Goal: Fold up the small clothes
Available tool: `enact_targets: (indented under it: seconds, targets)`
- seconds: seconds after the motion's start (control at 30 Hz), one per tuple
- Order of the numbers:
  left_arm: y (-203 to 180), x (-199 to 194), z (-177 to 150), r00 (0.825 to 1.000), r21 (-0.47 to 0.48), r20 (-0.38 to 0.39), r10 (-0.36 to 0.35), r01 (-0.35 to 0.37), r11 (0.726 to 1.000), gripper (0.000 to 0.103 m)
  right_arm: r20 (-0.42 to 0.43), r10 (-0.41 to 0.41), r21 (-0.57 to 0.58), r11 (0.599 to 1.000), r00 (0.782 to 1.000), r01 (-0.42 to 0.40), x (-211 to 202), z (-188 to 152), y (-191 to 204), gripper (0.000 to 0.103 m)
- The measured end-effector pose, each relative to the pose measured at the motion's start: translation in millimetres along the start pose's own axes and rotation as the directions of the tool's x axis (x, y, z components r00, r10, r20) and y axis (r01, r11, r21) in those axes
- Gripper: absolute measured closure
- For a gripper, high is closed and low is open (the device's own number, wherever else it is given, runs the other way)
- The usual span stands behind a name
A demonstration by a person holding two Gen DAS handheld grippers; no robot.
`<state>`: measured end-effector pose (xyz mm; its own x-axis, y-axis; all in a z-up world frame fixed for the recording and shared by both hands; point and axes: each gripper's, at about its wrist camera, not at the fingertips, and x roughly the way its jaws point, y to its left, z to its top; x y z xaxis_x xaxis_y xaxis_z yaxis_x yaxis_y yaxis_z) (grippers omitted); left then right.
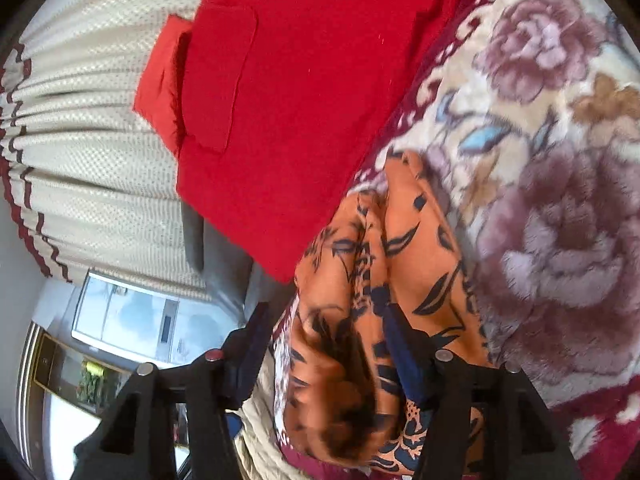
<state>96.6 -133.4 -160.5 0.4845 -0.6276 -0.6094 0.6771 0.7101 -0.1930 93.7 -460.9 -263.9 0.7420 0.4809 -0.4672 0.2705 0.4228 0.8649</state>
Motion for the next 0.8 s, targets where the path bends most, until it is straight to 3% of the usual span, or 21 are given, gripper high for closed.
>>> enact_targets:
  seconds: [0.17,0.23,0.43,0.47,0.5,0.53,0.6,0.8]
  targets:
    - [63,3,-20,0.991,-0.098,-0.064,0.119,-0.125,0.987,0.045,-0.062,-0.050,-0.005,0.999,0.997,0.050,32,-1,4,0.035]
    - [80,13,-31,0.986,-0.128,-0.099,0.135,-0.148,0.981,0.045,-0.096,-0.059,-0.002,0.998,0.994,0.059,50,-3,7,0.033]
    - [84,26,-42,0.984,-0.142,-0.127,0.125,-0.142,0.980,0.045,-0.048,-0.131,-0.142,0.982,0.990,0.123,69,-15,35,0.031]
    - [83,27,-41,0.984,-0.140,-0.125,0.124,-0.141,0.980,0.045,-0.042,-0.168,-0.186,0.970,0.985,0.158,73,-19,40,0.040]
    - [83,26,-39,0.985,-0.142,-0.123,0.120,-0.137,0.980,0.045,-0.029,-0.211,-0.234,0.952,0.977,0.199,77,-22,45,0.061]
    - [83,24,-38,0.986,-0.145,-0.122,0.117,-0.134,0.980,0.045,-0.008,-0.272,-0.298,0.919,0.962,0.257,81,-27,52,0.065]
    - [80,25,-35,0.986,-0.146,-0.121,0.119,-0.136,0.980,0.045,0.006,-0.276,-0.312,0.913,0.961,0.264,81,-29,55,0.073]
    - [83,38,-39,0.977,-0.172,-0.176,0.124,-0.154,0.973,0.044,-0.003,-0.276,-0.295,0.919,0.961,0.263,76,-33,48,0.073]
